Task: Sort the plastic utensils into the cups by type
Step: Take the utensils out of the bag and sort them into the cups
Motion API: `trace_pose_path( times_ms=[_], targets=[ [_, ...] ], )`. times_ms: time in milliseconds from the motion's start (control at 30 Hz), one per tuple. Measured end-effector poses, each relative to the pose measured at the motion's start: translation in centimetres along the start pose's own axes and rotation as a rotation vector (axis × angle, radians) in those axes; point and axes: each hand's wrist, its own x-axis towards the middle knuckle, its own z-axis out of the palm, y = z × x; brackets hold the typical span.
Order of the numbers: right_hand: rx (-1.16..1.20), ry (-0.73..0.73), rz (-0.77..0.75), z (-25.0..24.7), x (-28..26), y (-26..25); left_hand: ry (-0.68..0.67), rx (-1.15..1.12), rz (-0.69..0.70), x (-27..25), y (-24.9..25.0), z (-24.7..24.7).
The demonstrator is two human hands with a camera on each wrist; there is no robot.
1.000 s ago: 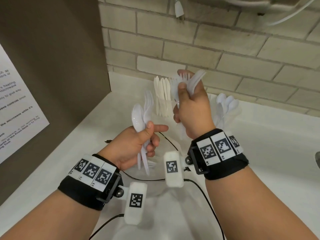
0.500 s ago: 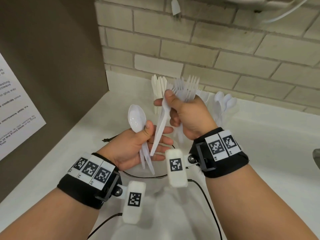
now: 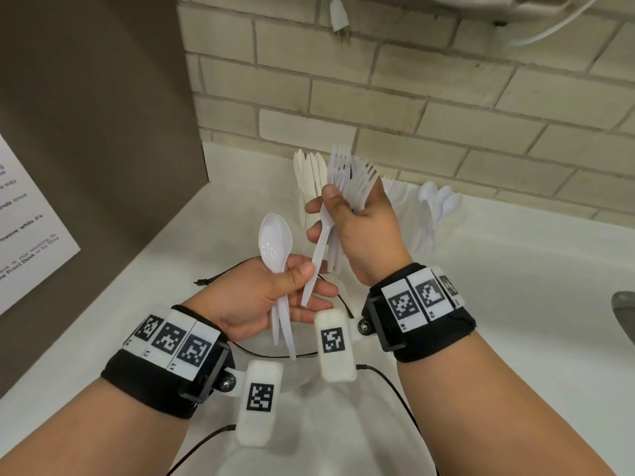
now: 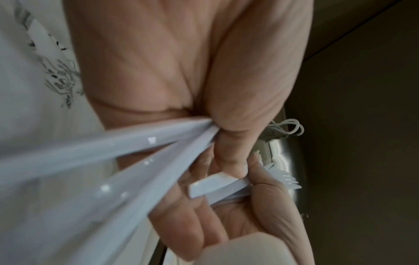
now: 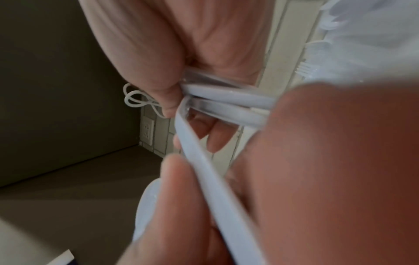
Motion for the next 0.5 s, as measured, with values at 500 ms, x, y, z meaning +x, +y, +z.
trace_pose_path(
  times_ms=[500],
  targets=[
    [0.267,-0.158,0.244,-1.5,2.2,1.6,0.278,0.195,0.075,0.7,-0.3,-0.8]
  ],
)
